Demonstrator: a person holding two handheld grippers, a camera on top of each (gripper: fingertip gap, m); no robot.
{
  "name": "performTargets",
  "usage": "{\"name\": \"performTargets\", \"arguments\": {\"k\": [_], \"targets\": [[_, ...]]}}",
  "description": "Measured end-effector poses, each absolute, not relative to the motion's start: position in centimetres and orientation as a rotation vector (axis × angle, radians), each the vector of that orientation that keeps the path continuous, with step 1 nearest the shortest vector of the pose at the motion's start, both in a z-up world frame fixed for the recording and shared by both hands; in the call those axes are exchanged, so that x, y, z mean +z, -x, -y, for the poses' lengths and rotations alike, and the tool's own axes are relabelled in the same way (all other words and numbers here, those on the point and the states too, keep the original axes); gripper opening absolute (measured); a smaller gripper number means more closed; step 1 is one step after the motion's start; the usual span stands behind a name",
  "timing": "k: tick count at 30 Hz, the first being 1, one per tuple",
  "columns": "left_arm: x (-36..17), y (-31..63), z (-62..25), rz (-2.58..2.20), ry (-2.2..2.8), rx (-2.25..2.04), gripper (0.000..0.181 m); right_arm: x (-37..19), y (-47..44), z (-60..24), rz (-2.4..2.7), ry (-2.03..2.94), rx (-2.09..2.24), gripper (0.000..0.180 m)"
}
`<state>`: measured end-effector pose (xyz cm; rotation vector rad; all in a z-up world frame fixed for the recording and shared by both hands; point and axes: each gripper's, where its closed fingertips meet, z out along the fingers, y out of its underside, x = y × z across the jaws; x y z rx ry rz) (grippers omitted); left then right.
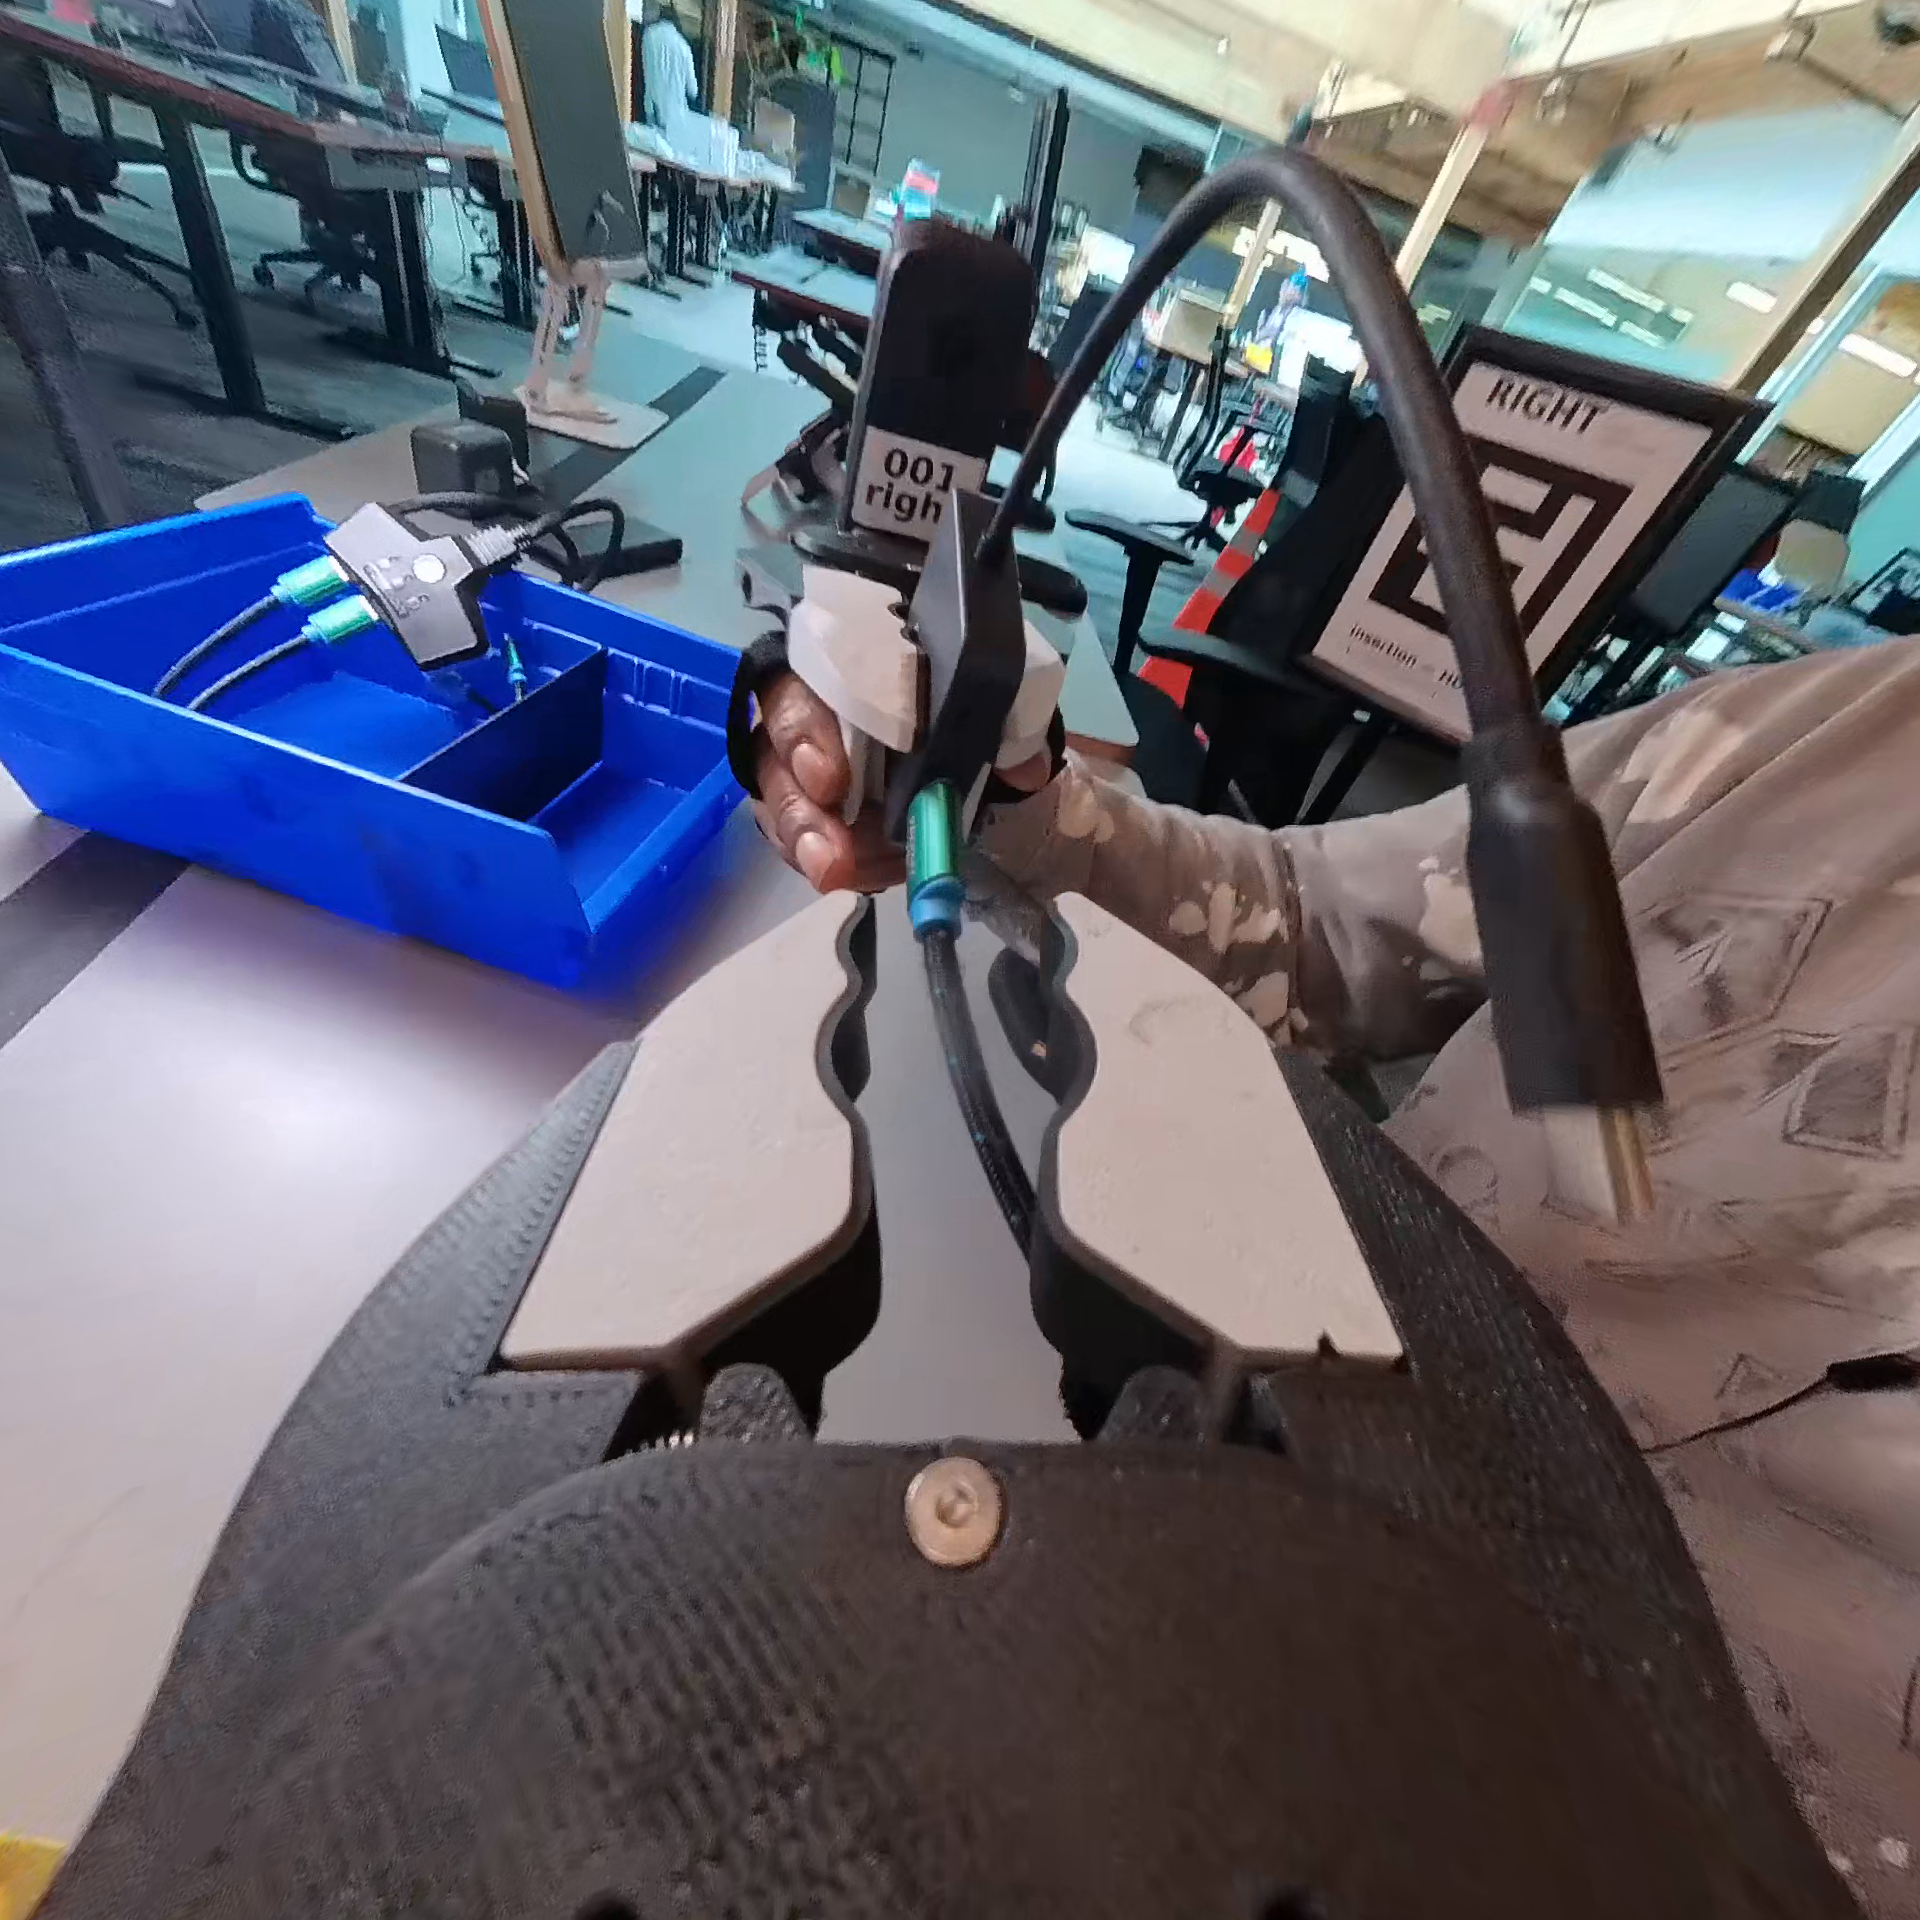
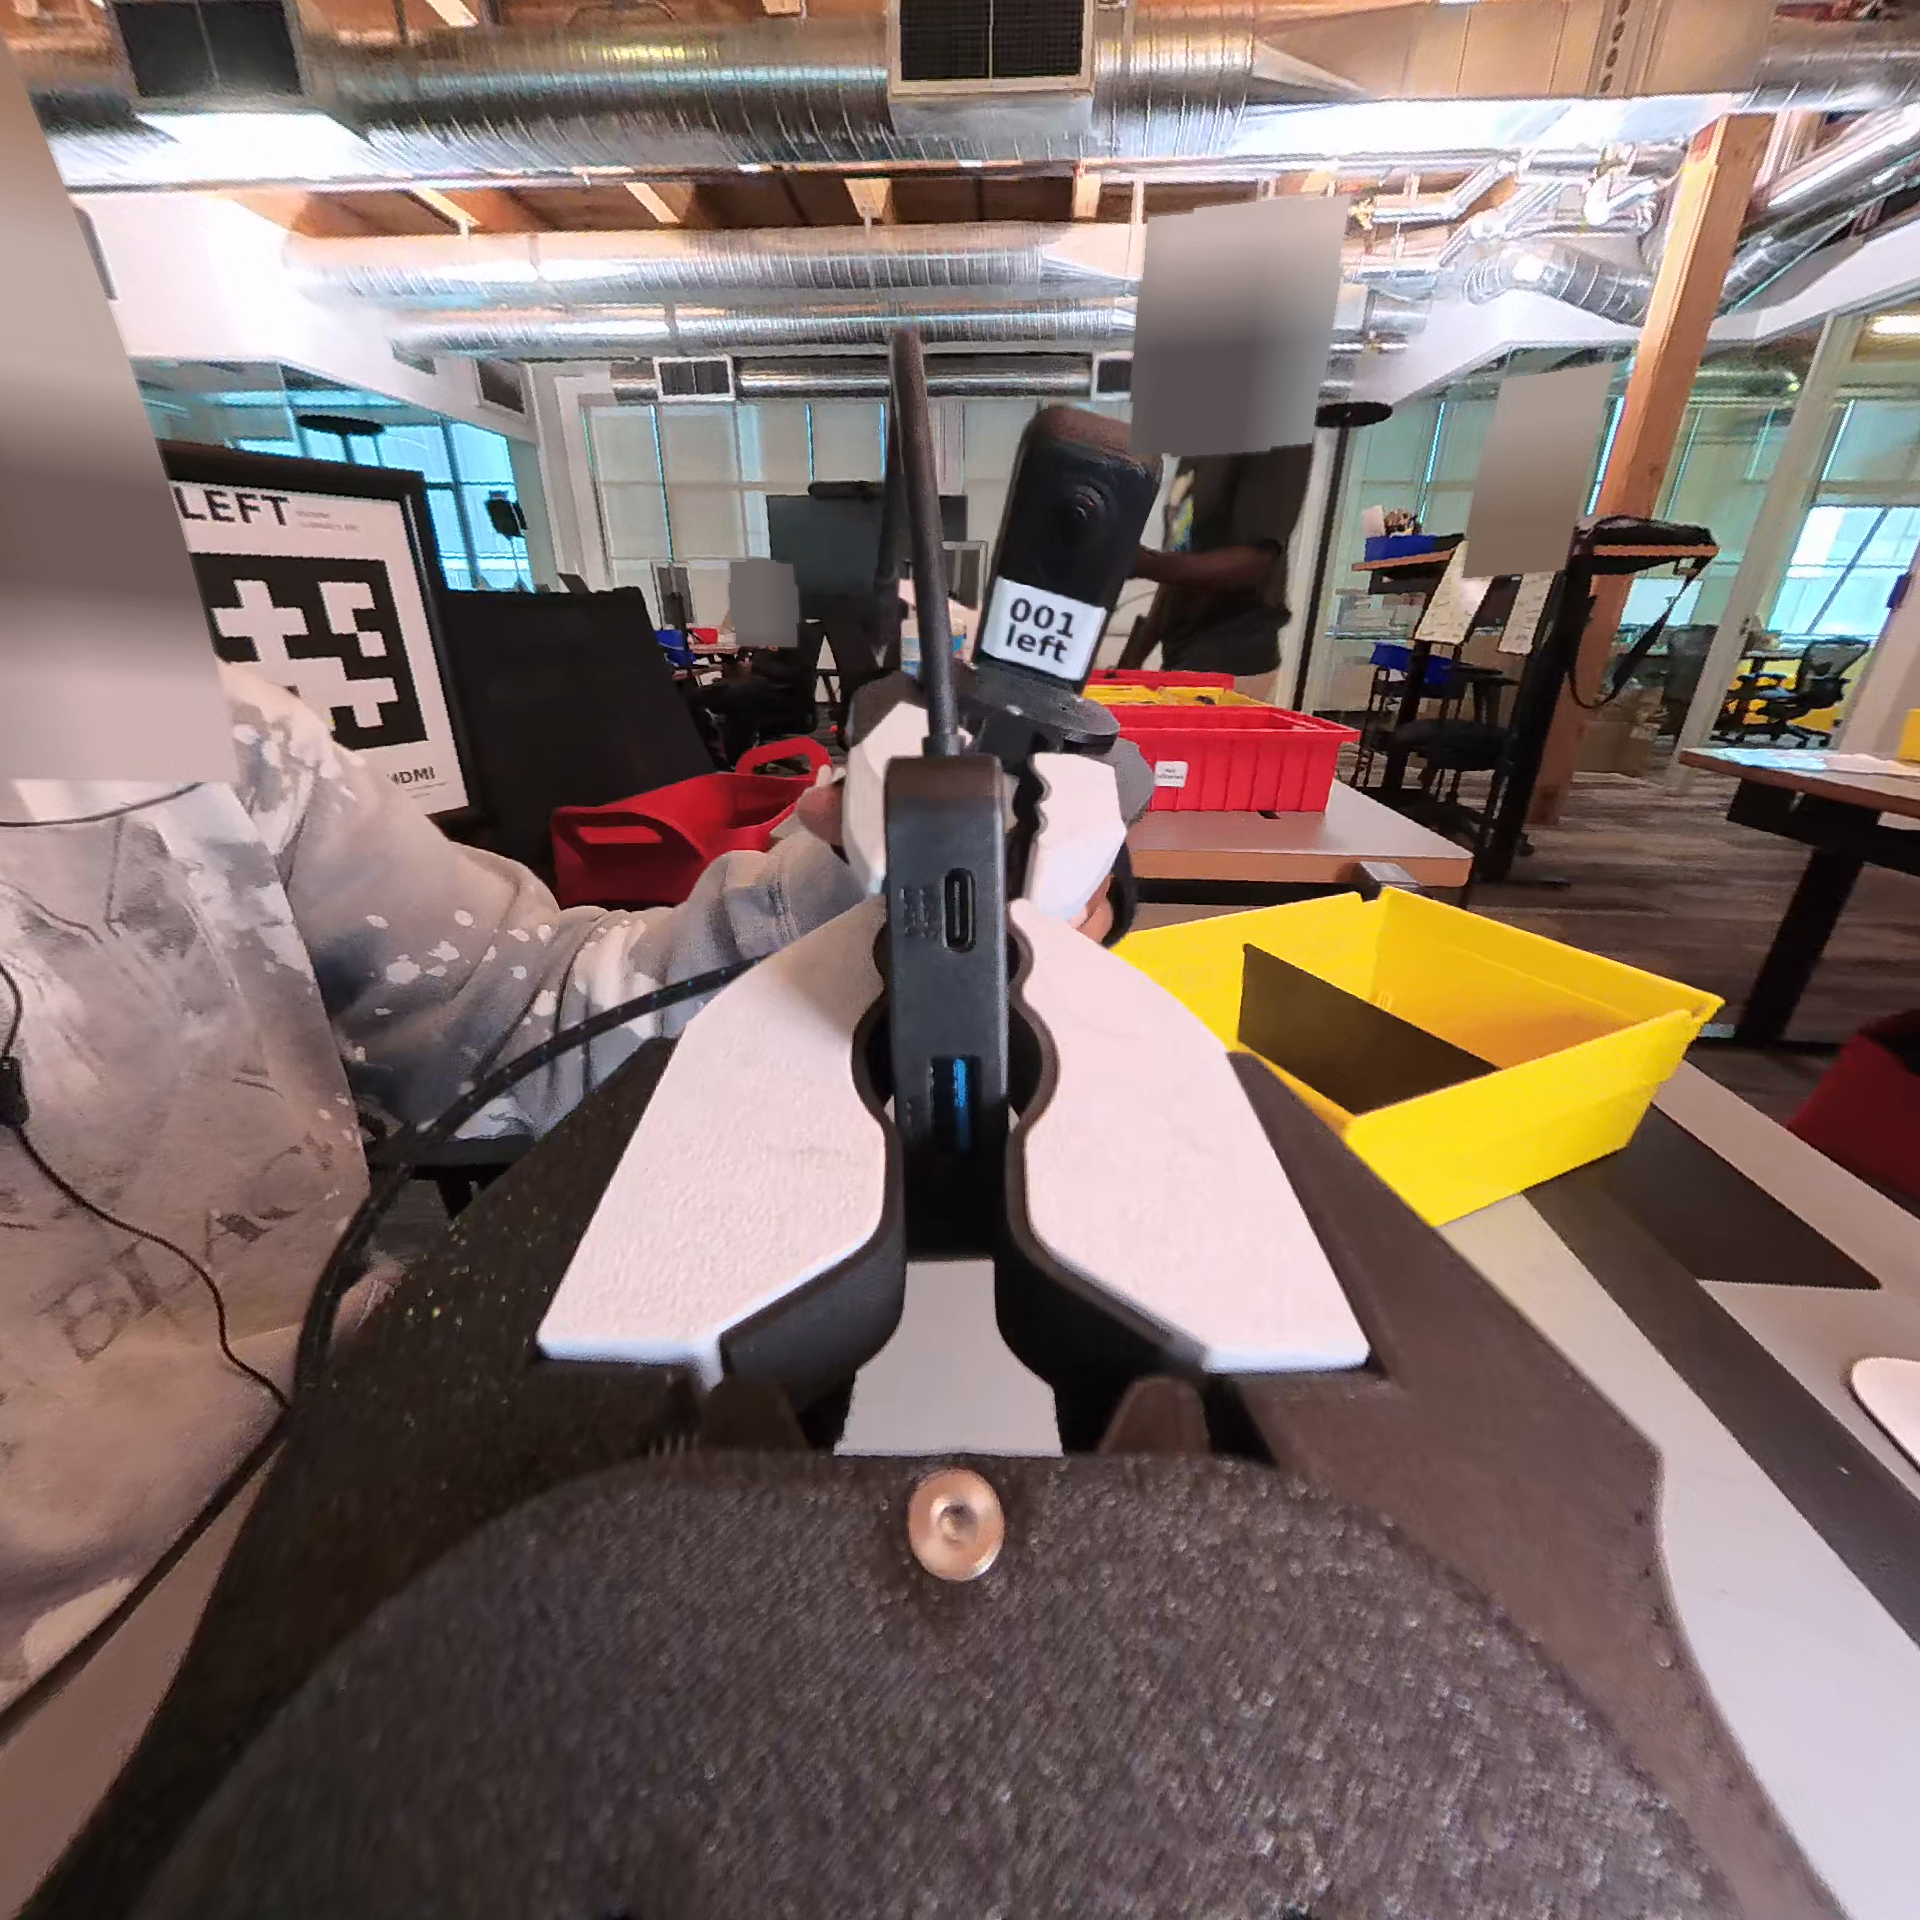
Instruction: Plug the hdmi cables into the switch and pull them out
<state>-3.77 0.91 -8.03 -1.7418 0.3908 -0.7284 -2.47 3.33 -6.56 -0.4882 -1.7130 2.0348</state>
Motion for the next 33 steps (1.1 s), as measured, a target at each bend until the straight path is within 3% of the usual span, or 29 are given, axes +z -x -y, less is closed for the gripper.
{"name": "performTargets", "arguments": {"k": [4,6,20,26,28,30,33], "targets": [[-10.5,2.6,-1.2,-0.478,1.862,-0.699,0.031,-6.7,2.8,-2.9,1.734,0.515,2.014,0.015],[-10.6,3.1,-1.9,-0.441,1.85,-0.675,0.011,-7.0,2.8,-2.7,1.771,0.515,1.935,0.015],[-10.9,3.7,-2.6,-0.416,1.805,-0.735,0.011,-7.8,3.2,-3.2,1.82,0.591,1.866,0.015],[-12.8,5.7,-0.6,-0.45,1.985,-0.619,0.011,-9.4,3.1,-3.8,1.964,0.637,1.58,0.035],[-12.8,5.3,-0.5,-0.463,2.001,-0.614,0.011,-9.8,2.8,-3.2,2.017,0.619,1.519,0.031],[-12.8,5.4,-0.6,-0.462,2.021,-0.569,0.011,-10.6,3.0,-3.0,2.058,0.599,1.384,0.016],[-12.3,5.8,-0.1,-0.458,2.012,-0.553,0.011,-11.1,3.3,-2.7,2.079,0.586,1.267,0.014]]}}
